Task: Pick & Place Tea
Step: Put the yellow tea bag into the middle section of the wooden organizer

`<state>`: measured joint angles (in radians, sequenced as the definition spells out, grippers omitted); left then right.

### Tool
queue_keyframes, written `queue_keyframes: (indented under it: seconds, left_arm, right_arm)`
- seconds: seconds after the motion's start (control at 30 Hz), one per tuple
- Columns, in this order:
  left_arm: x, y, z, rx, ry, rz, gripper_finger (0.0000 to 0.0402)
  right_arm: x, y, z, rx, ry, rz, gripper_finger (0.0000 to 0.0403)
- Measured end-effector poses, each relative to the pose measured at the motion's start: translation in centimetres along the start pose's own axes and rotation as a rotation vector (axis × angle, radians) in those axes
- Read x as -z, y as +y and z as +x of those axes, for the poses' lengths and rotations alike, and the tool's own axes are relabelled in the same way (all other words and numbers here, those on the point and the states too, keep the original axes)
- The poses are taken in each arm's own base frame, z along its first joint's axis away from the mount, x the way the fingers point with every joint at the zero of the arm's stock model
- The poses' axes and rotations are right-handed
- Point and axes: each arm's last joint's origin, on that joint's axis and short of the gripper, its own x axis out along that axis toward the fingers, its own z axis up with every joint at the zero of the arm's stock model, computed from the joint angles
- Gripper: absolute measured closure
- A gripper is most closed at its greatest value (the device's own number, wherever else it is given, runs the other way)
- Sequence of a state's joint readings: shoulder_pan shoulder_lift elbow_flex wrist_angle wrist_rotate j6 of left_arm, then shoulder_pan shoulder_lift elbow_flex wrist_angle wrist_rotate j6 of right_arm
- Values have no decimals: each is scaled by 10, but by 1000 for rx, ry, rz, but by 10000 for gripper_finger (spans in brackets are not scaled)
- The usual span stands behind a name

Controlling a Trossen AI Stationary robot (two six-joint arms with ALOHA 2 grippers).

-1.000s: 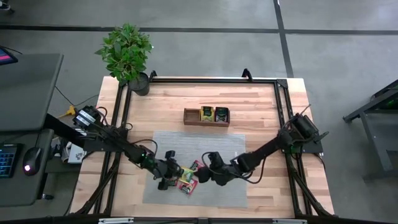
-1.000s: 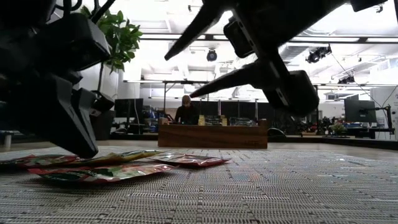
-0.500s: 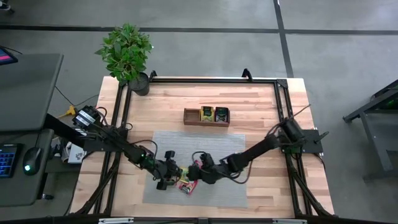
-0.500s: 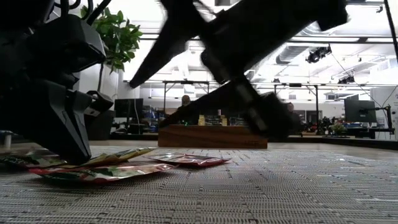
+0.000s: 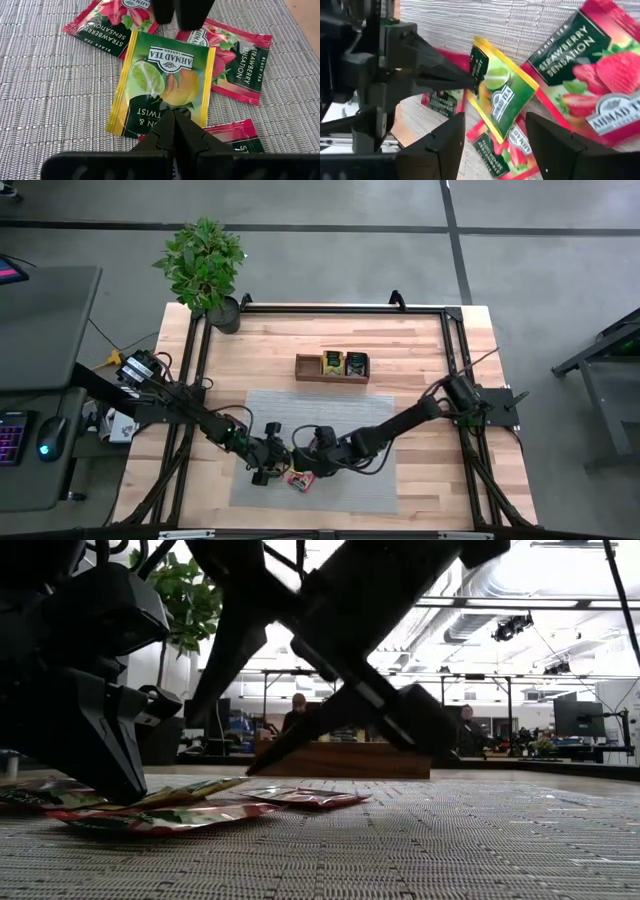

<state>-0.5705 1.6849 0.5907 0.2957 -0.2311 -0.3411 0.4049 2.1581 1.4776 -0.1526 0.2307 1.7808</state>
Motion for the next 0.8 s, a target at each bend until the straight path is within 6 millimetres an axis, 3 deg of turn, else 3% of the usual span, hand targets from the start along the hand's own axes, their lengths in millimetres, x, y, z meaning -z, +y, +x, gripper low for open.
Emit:
queue_keyframes:
  seconds: [0.8]
  left_arm:
    - [1,0,0,3,4,4,402]
  right_arm:
    - [-15,-5,9,71,4,53,199]
